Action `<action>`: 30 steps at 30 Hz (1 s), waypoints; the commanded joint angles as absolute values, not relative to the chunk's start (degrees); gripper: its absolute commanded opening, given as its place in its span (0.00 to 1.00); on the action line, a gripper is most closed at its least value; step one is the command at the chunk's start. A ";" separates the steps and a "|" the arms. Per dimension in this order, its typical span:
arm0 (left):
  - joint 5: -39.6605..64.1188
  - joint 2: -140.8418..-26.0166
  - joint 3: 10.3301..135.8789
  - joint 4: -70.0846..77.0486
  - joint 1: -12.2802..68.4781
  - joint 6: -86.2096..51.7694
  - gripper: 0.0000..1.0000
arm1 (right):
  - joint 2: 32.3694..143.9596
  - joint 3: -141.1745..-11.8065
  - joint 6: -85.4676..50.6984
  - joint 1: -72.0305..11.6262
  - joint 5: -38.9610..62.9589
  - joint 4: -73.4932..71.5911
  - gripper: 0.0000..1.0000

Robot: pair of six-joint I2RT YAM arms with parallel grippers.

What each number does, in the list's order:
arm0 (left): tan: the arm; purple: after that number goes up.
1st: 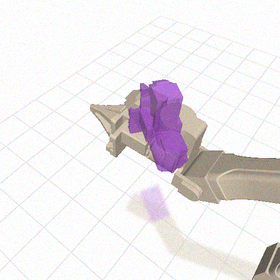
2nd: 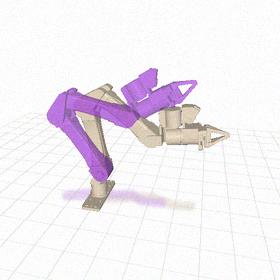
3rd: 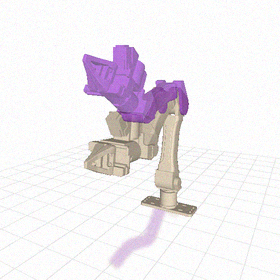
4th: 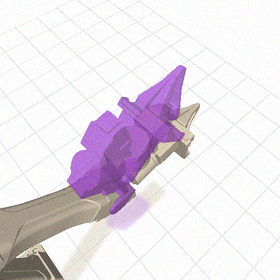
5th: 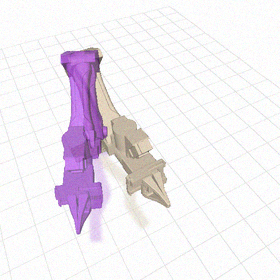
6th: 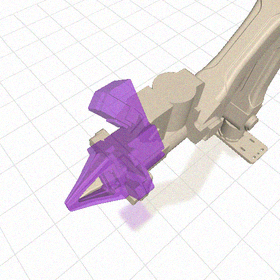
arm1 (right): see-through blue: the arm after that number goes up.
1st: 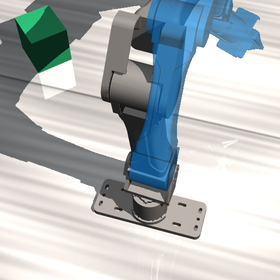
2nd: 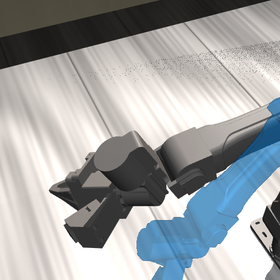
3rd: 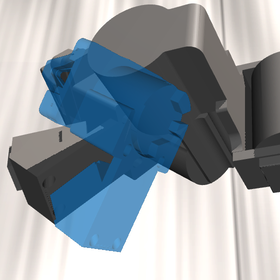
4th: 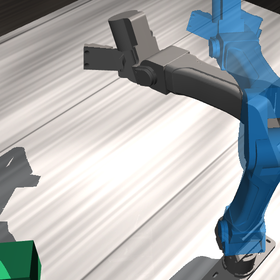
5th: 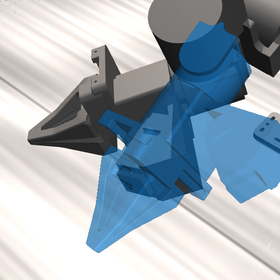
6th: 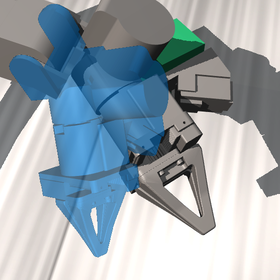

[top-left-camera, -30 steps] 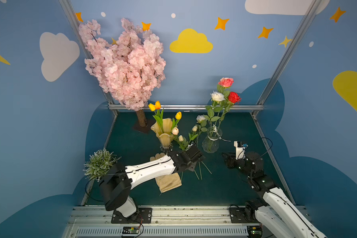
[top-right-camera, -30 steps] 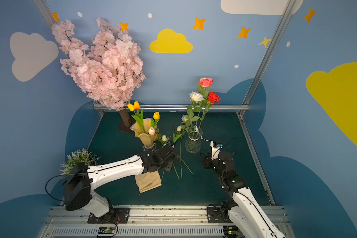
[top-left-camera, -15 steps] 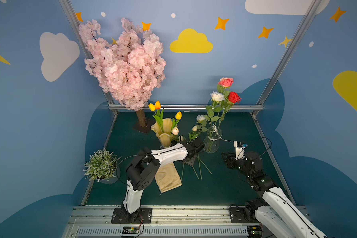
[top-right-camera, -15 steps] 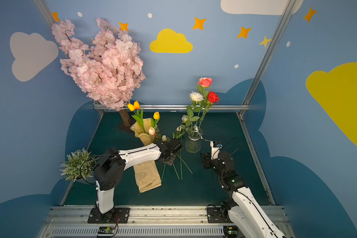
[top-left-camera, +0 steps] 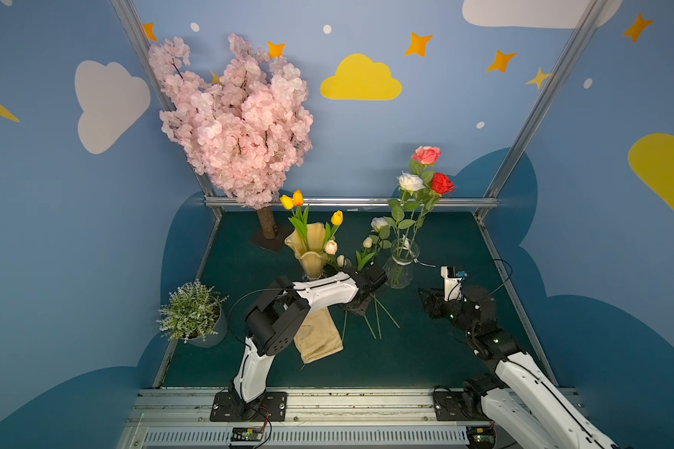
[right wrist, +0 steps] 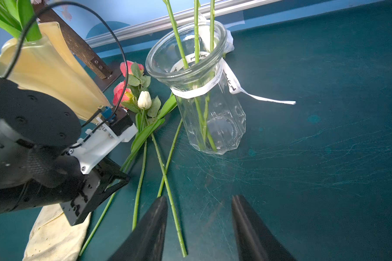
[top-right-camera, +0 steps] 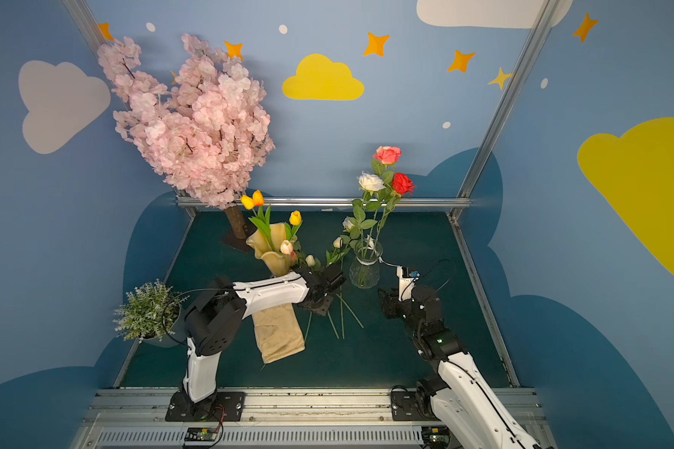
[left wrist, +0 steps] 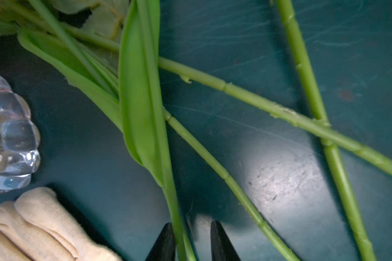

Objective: Arrange the flowers in different vases according to their variety
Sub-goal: Pick up the flower at the center of the board.

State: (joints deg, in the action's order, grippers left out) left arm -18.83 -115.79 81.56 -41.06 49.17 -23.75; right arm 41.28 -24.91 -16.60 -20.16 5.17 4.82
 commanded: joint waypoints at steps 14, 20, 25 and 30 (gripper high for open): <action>-18.99 -112.22 81.32 -43.24 50.80 -24.46 0.03 | 41.66 -24.87 -16.97 -20.04 5.63 3.30 0.51; -17.06 -105.81 75.14 -43.42 52.80 -27.21 0.04 | 41.43 -24.83 -16.96 -20.06 5.96 3.08 0.51; -14.45 -100.84 69.56 -43.12 53.86 -29.88 0.06 | 41.65 -24.87 -16.96 -20.04 6.33 3.01 0.51; -11.85 -98.71 66.13 -41.15 54.98 -31.39 0.14 | 41.95 -24.86 -16.96 -20.04 6.59 2.90 0.51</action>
